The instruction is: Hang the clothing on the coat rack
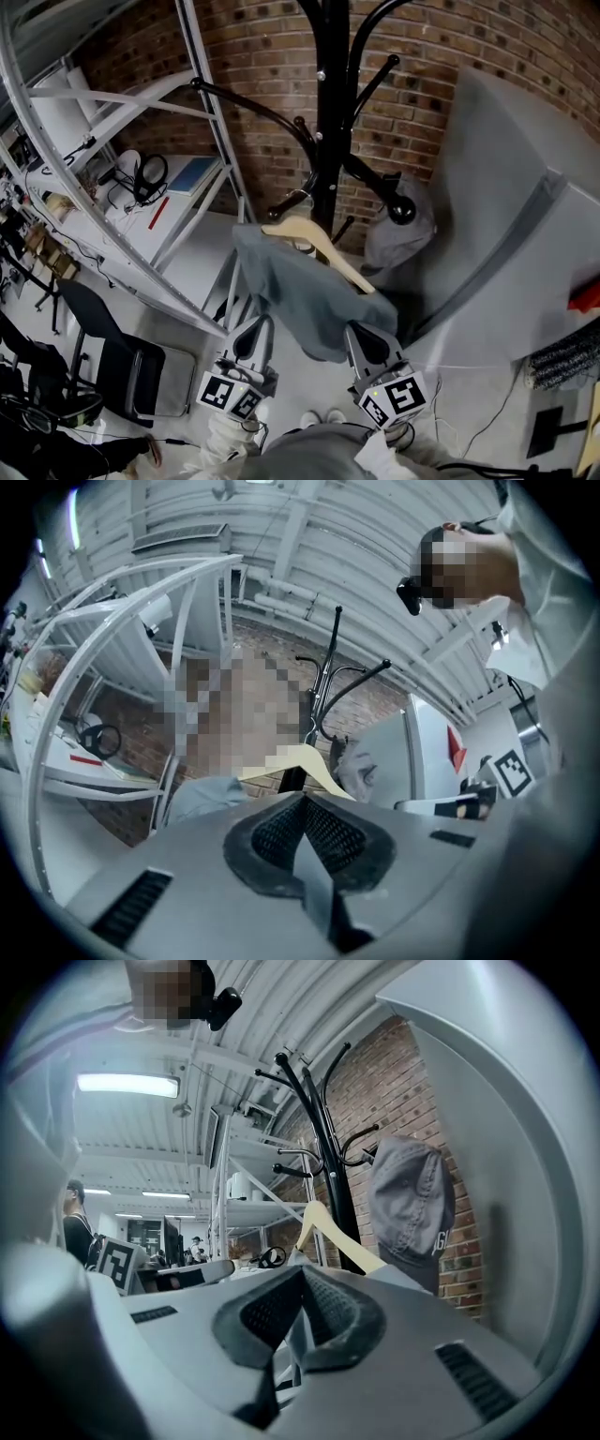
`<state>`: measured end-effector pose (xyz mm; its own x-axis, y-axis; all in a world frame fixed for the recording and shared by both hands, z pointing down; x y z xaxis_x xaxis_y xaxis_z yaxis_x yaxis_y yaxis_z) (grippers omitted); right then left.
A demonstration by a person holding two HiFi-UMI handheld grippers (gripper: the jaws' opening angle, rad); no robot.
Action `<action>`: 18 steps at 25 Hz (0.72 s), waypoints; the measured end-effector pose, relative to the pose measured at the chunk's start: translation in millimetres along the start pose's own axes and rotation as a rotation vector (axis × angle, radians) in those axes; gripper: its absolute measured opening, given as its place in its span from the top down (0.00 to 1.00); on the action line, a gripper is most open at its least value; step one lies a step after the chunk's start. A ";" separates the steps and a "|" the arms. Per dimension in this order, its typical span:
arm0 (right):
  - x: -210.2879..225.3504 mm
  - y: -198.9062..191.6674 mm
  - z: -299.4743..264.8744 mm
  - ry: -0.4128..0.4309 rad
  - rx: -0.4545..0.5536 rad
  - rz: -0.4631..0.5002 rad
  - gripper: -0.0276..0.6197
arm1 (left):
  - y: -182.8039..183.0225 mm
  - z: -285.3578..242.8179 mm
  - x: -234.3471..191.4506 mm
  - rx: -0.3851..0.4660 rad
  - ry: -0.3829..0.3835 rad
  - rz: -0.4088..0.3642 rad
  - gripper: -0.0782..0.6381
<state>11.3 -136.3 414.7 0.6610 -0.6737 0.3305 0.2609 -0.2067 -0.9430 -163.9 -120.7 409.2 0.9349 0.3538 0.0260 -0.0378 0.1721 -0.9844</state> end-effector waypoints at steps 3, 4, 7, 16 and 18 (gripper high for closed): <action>0.8 -2.2 0.7 0.001 -0.011 -0.001 0.92 | 4.2 9.1 -3.5 -0.004 0.051 -0.072 0.88; 0.5 -2.0 0.8 0.001 -0.014 0.003 0.92 | 5.0 10.8 -4.9 -0.012 0.065 -0.087 0.88; -1.9 -1.7 -0.3 0.002 -0.017 0.019 0.92 | 4.2 12.8 -7.6 -0.037 0.087 -0.093 0.88; -5.9 -3.7 -2.0 0.003 -0.028 0.037 0.92 | -4.4 12.4 -3.9 -0.076 0.083 -0.119 0.88; -5.3 -4.9 -2.1 0.005 -0.030 0.037 0.92 | -7.1 12.2 -3.7 -0.080 0.085 -0.114 0.88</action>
<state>5.0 -133.2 417.5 0.6666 -0.6846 0.2949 0.2150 -0.2023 -0.9554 -171.5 -112.0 418.2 0.9582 0.2565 0.1268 0.0952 0.1320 -0.9867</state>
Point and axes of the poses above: the fingertips, and each gripper's own axes: z backward along the fingers, x to its right, y out of its top, the point moved 3 cm from there along z, backward along the fingers, and after that the axes turned 12 degrees about -z, right-handed, at the moved point
